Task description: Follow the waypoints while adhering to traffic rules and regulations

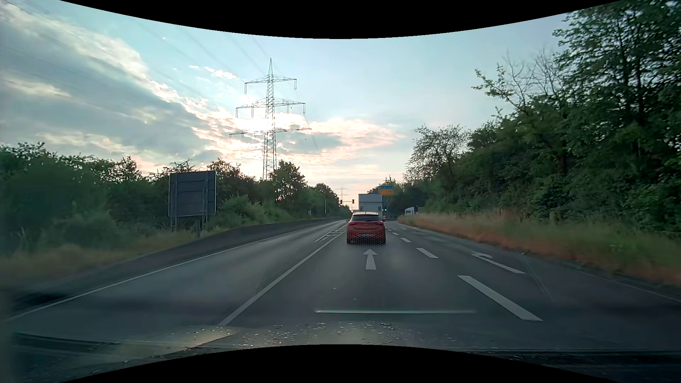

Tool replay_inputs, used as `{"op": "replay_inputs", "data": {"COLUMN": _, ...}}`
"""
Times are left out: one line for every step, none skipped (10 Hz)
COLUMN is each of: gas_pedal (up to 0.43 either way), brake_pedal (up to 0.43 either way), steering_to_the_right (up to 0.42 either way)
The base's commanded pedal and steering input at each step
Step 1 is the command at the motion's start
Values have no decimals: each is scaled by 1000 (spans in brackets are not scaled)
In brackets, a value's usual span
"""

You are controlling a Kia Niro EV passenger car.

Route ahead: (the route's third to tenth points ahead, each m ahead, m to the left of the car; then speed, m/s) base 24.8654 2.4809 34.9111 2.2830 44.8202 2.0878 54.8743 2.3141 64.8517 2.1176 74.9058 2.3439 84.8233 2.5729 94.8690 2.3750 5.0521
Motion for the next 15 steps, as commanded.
{"op": "replay_inputs", "data": {"gas_pedal": 169, "brake_pedal": 0, "steering_to_the_right": -1}}
{"op": "replay_inputs", "data": {"gas_pedal": 169, "brake_pedal": 0, "steering_to_the_right": -1}}
{"op": "replay_inputs", "data": {"gas_pedal": 169, "brake_pedal": 0, "steering_to_the_right": 0}}
{"op": "replay_inputs", "data": {"gas_pedal": 169, "brake_pedal": 0, "steering_to_the_right": 0}}
{"op": "replay_inputs", "data": {"gas_pedal": 169, "brake_pedal": 0, "steering_to_the_right": 1}}
{"op": "replay_inputs", "data": {"gas_pedal": 177, "brake_pedal": 0, "steering_to_the_right": 1}}
{"op": "replay_inputs", "data": {"gas_pedal": 209, "brake_pedal": 0, "steering_to_the_right": 1}}
{"op": "replay_inputs", "data": {"gas_pedal": 220, "brake_pedal": 0, "steering_to_the_right": 1}}
{"op": "replay_inputs", "data": {"gas_pedal": 220, "brake_pedal": 0, "steering_to_the_right": 1}}
{"op": "replay_inputs", "data": {"gas_pedal": 220, "brake_pedal": 0, "steering_to_the_right": 1}}
{"op": "replay_inputs", "data": {"gas_pedal": 220, "brake_pedal": 0, "steering_to_the_right": 1}}
{"op": "replay_inputs", "data": {"gas_pedal": 220, "brake_pedal": 0, "steering_to_the_right": 1}}
{"op": "replay_inputs", "data": {"gas_pedal": 220, "brake_pedal": 0, "steering_to_the_right": 1}}
{"op": "replay_inputs", "data": {"gas_pedal": 220, "brake_pedal": 0, "steering_to_the_right": 0}}
{"op": "replay_inputs", "data": {"gas_pedal": 220, "brake_pedal": 0, "steering_to_the_right": 0}}
